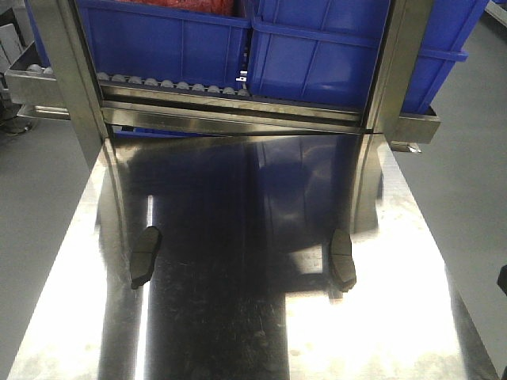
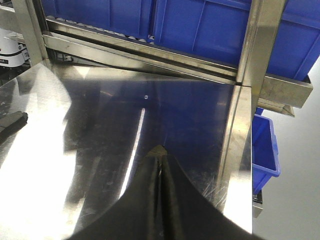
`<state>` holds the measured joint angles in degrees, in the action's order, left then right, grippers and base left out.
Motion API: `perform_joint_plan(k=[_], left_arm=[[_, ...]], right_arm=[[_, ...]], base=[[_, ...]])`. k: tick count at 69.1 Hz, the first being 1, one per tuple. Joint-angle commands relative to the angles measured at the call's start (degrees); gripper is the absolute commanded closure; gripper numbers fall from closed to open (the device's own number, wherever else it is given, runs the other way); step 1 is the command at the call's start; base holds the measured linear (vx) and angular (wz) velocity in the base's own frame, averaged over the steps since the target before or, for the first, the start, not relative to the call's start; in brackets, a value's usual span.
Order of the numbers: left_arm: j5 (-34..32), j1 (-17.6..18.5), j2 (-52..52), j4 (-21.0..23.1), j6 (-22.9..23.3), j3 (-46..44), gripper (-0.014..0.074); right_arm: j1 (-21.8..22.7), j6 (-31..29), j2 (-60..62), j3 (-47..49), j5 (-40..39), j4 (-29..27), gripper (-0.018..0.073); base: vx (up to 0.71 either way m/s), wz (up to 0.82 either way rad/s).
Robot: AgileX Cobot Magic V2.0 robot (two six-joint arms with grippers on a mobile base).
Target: Move and align brake pads A on conveyor
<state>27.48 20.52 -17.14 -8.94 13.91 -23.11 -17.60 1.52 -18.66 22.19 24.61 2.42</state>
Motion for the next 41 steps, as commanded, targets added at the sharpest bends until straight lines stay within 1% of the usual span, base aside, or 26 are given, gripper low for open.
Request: perform_joint_plan(k=[1, 5, 9, 12, 15, 16, 21, 24, 31, 41], left_arm=[[-4.15, 0.13, -0.53, -0.26, 0.17, -1.43, 0.0594], [-3.92, 0.13, -0.79, -0.26, 0.17, -1.43, 0.0566], [-3.86, 0.13, -0.79, -0.26, 0.17, -1.43, 0.0505], [-4.05, 0.13, -0.79, -0.26, 0.17, -1.43, 0.0442], [-4.13, 0.13, -0.79, -0.26, 0.17, -1.43, 0.0346], [-4.13, 0.13, -0.79, -0.26, 0.17, -1.43, 0.0298], [-4.07, 0.13, -0.79, -0.26, 0.17, -1.43, 0.0139], [-4.07, 0.13, -0.79, -0.26, 0.17, -1.43, 0.0023], [-4.07, 0.13, -0.79, -0.26, 0.17, -1.43, -0.0132], [-4.14, 0.13, -0.79, 0.40, 0.72, -1.43, -0.0122]], right_arm=[[-0.13, -0.10, -0.50, 1.54, -4.13, 0.51, 0.0563], [-0.13, -0.10, -0.50, 1.54, -4.13, 0.51, 0.0563], [-0.13, -0.10, -0.50, 1.54, -4.13, 0.51, 0.0563], [-0.13, -0.10, -0.50, 1.54, -4.13, 0.51, 0.0563], [-0.13, -0.10, -0.50, 1.54, -4.13, 0.51, 0.0563], [-0.13, -0.10, -0.50, 1.54, -4.13, 0.51, 0.0563], [-0.13, -0.10, -0.50, 1.54, -4.13, 0.51, 0.0563], [-0.13, -0.10, -0.50, 1.54, -4.13, 0.51, 0.0563], [-0.13, -0.10, -0.50, 1.54, -4.13, 0.51, 0.0563], [-0.13, -0.10, -0.50, 1.54, -4.13, 0.51, 0.0563]], base=[[0.00, 0.00], [0.00, 0.00], [0.00, 0.00], [0.00, 0.00], [0.00, 0.00], [0.00, 0.00], [0.00, 0.00], [0.00, 0.00], [0.00, 0.00], [0.00, 0.00]])
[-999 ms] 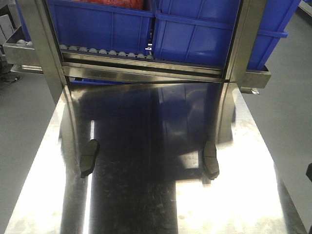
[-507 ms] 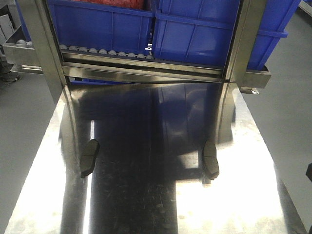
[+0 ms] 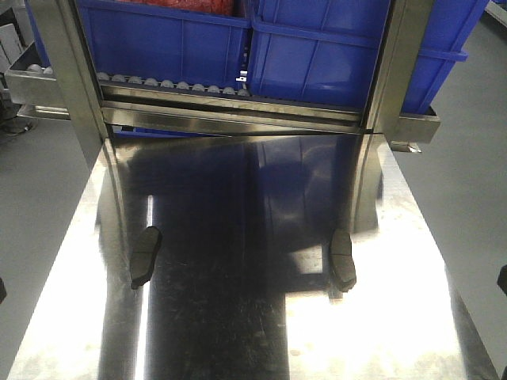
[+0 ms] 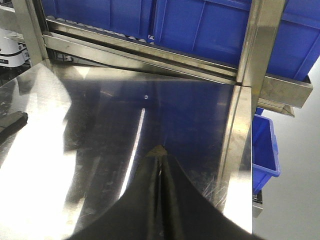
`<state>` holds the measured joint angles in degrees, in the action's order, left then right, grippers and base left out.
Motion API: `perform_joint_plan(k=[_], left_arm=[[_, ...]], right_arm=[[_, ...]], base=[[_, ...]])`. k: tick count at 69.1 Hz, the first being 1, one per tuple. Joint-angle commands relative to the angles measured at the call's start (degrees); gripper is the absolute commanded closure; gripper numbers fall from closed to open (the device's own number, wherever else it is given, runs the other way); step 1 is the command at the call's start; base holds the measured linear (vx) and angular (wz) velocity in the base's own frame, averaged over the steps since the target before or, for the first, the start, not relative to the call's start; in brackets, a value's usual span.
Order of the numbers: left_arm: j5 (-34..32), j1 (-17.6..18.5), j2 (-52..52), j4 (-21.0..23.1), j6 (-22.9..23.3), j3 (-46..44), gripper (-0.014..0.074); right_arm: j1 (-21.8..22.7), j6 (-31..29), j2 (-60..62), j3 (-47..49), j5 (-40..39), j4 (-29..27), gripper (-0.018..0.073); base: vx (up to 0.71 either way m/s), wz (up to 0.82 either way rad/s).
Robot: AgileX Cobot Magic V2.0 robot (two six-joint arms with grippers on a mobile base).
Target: Move and align brake pads A on conveyor
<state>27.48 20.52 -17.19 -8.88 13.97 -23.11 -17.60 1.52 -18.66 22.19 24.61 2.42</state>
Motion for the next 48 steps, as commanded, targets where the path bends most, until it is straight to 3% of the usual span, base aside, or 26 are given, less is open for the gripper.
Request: perform_joint_plan(k=[1, 17, 25, 37, 48], left_arm=[[-4.18, 0.13, -0.74, 0.33, 0.67, -1.51, -0.0119], [-4.43, 0.13, -9.18, 0.14, 0.67, -3.93, -0.0065], [-4.30, 0.13, -20.29, 0.26, 1.31, -8.88, -0.0062], [-2.60, 0.13, -36.30, 0.30, 7.79, -17.46, -0.0062], [0.20, 0.13, -48.95, 0.31, 8.16, -25.69, -0.0055]], right_arm=[[-0.13, -0.10, -0.50, 1.54, -4.13, 0.51, 0.0563], [-0.13, -0.10, -0.50, 1.54, -4.13, 0.51, 0.0563], [-0.13, -0.10, -0.50, 1.54, -4.13, 0.51, 0.0563], [-0.13, -0.10, -0.50, 1.54, -4.13, 0.51, 0.0563], [-0.13, -0.10, -0.50, 1.54, -4.13, 0.51, 0.0563]], base=[[0.00, 0.00], [0.00, 0.00], [0.00, 0.00], [0.00, 0.00], [0.00, 0.00]])
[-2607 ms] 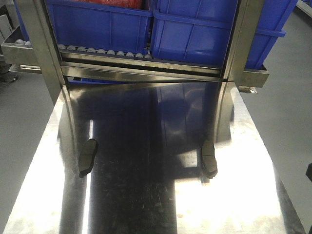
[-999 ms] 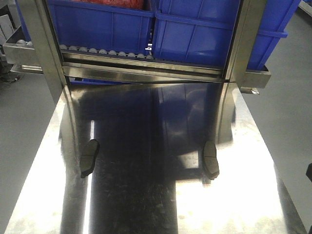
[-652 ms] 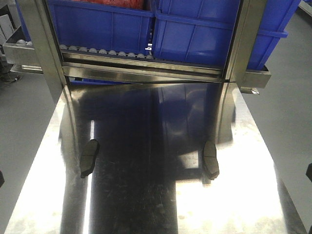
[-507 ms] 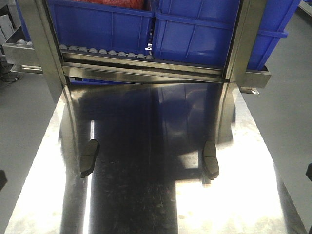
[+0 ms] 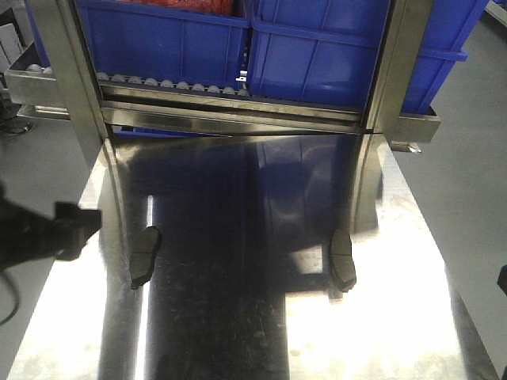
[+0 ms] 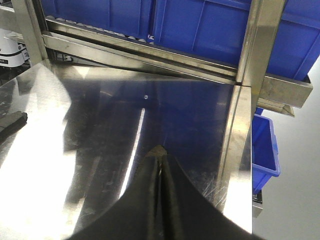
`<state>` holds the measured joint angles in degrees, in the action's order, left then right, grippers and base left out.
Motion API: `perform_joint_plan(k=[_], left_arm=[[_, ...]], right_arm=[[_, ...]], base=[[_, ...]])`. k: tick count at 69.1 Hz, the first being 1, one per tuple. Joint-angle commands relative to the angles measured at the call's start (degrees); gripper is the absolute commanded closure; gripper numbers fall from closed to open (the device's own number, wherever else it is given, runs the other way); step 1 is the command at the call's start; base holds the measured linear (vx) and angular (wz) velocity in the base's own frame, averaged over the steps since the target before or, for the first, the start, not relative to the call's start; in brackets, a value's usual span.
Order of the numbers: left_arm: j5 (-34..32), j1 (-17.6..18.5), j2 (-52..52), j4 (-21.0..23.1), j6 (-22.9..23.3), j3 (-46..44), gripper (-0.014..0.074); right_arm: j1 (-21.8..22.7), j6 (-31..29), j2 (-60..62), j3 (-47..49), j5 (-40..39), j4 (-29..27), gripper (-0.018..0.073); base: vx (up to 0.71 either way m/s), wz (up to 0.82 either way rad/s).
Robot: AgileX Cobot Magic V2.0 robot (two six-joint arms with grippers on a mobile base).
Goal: Move and align brake pads A on conveyor
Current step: 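Lower the left gripper over the nearer-left brake pad and close on it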
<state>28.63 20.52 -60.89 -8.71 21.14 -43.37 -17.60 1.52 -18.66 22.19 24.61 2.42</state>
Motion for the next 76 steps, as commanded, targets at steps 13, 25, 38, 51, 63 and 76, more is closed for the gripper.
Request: perform_joint_plan(k=[13, 25, 38, 51, 63, 76], left_arm=[[6.67, 0.13, -18.25, 0.41, 0.83, -15.10, -0.0043], [9.22, 0.13, -28.13, 0.41, 0.23, -22.06, -0.0026], [13.50, 0.13, -36.95, 2.42, -3.26, -28.36, -0.0011], [15.25, 0.13, -43.20, 3.00, -3.96, -31.52, -0.0011], [16.22, 0.13, -46.41, 3.64, -3.96, -31.46, -0.0005], [15.48, 0.13, -47.80, 4.49, -4.03, -31.46, 0.0006]], right_arm=[[-0.13, -0.10, -0.50, 1.54, -4.13, 0.51, 0.0563], [-0.13, -0.10, -0.50, 1.54, -4.13, 0.51, 0.0563], [-0.13, -0.10, -0.50, 1.54, -4.13, 0.51, 0.0563], [-0.13, -0.10, -0.50, 1.54, -4.13, 0.51, 0.0563], [-0.13, -0.10, -0.50, 1.54, -4.13, 0.51, 0.0563], [-0.13, -0.10, -0.50, 1.54, -4.13, 0.51, 0.0563]], base=[[0.00, 0.00], [0.00, 0.00], [0.00, 0.00], [0.00, 0.00], [0.00, 0.00], [0.00, 0.00]])
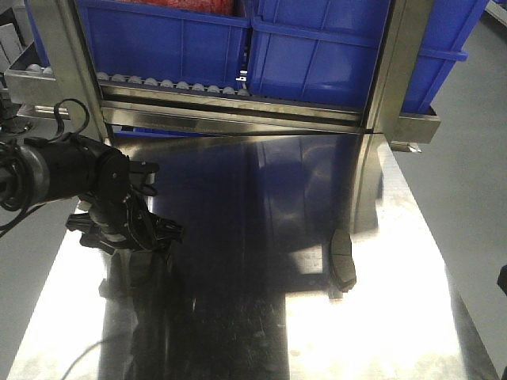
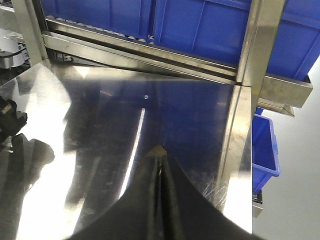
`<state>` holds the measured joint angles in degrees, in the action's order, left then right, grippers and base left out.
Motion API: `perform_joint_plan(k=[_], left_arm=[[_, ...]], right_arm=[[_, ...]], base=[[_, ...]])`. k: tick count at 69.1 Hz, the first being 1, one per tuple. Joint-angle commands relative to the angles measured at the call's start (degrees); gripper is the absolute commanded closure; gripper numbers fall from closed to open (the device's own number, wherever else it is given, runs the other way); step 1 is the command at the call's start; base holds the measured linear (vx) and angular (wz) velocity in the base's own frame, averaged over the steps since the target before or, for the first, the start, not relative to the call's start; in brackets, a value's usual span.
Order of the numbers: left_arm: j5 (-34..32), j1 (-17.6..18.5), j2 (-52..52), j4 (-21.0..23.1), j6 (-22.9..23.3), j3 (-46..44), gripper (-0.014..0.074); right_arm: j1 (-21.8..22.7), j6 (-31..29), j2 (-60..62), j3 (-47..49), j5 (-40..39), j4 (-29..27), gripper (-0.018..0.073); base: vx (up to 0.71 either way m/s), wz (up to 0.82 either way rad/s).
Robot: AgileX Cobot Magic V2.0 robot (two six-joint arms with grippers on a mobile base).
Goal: Move and align brake pads A on conveyor
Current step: 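Lower the left gripper over the nearer-left brake pad and close on it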
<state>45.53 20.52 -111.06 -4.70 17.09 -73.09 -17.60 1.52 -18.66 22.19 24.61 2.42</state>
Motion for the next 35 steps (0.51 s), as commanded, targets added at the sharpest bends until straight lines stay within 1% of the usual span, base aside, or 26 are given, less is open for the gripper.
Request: perform_joint_plan(k=[1, 16, 22, 28, 35], left_arm=[[-1.41, 0.13, 2.31, 0.48, 0.03, -1.75, 0.0005], [-0.71, 0.13, 1.76, 0.50, -0.02, -1.75, 0.0009], [-0.57, 0.13, 1.92, 0.50, -0.08, -1.75, 0.0031], [-0.19, 0.13, 1.92, 0.50, -0.08, -1.75, 0.0092], [-0.01, 0.13, 1.92, 0.55, -0.08, -1.75, 0.0192]], right_arm=[[-0.13, -0.10, -0.50, 1.54, -4.13, 0.51, 0.0563], [-0.13, -0.10, -0.50, 1.54, -4.13, 0.51, 0.0563], [-0.13, -0.10, -0.50, 1.54, -4.13, 0.51, 0.0563], [-0.13, -0.10, -0.50, 1.54, -4.13, 0.51, 0.0563], [-0.13, -0.10, -0.50, 1.54, -4.13, 0.51, 0.0563]], base=[[0.00, 0.00], [0.00, 0.00], [0.00, 0.00], [0.00, 0.00], [0.00, 0.00]])
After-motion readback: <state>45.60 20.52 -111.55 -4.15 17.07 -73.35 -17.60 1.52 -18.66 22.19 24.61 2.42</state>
